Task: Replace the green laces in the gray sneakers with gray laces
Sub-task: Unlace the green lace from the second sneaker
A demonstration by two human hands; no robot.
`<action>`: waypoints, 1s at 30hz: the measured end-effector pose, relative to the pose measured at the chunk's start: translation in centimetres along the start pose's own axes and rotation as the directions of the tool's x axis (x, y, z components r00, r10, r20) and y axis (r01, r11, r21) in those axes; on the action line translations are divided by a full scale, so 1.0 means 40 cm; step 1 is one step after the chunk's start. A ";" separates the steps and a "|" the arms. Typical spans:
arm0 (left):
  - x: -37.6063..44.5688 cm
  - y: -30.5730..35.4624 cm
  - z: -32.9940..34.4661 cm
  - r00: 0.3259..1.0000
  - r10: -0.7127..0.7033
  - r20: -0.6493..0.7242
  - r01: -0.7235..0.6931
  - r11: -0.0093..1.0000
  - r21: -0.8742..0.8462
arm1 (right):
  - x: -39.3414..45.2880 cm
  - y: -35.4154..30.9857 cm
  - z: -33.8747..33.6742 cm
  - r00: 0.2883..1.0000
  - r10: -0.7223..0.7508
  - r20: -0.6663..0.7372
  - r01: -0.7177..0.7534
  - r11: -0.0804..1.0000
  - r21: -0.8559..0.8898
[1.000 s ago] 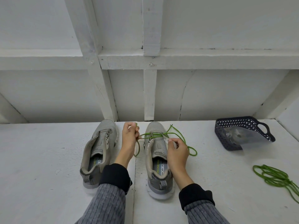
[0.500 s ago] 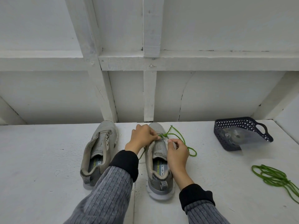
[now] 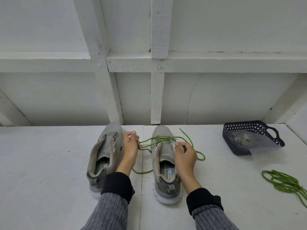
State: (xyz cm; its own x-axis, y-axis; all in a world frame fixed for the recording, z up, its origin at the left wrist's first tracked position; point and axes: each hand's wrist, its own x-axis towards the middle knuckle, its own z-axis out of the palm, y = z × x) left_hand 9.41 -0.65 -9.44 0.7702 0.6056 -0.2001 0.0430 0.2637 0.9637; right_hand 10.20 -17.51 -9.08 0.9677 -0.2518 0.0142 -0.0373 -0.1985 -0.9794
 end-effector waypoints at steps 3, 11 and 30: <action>0.002 -0.003 0.008 0.964 0.182 0.193 -0.248 0.879 0.408 | 0.000 -0.001 -0.002 1.000 -0.005 0.002 0.005 1.000 -0.006; 0.026 0.040 0.126 0.890 0.064 0.451 -0.439 0.384 0.812 | 0.001 0.004 -0.001 1.000 0.003 0.000 -0.003 1.000 -0.003; 0.002 -0.039 0.040 0.998 -0.059 -0.017 0.061 0.994 0.095 | -0.001 0.000 -0.001 1.000 0.007 0.010 -0.007 1.000 0.019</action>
State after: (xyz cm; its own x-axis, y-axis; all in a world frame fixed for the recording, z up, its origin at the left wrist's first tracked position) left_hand 10.42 -2.21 -10.67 0.7551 0.6018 -0.2601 0.1504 0.2272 0.9622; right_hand 10.16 -17.54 -9.07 0.9699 -0.2436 0.0052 -0.0395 -0.1785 -0.9832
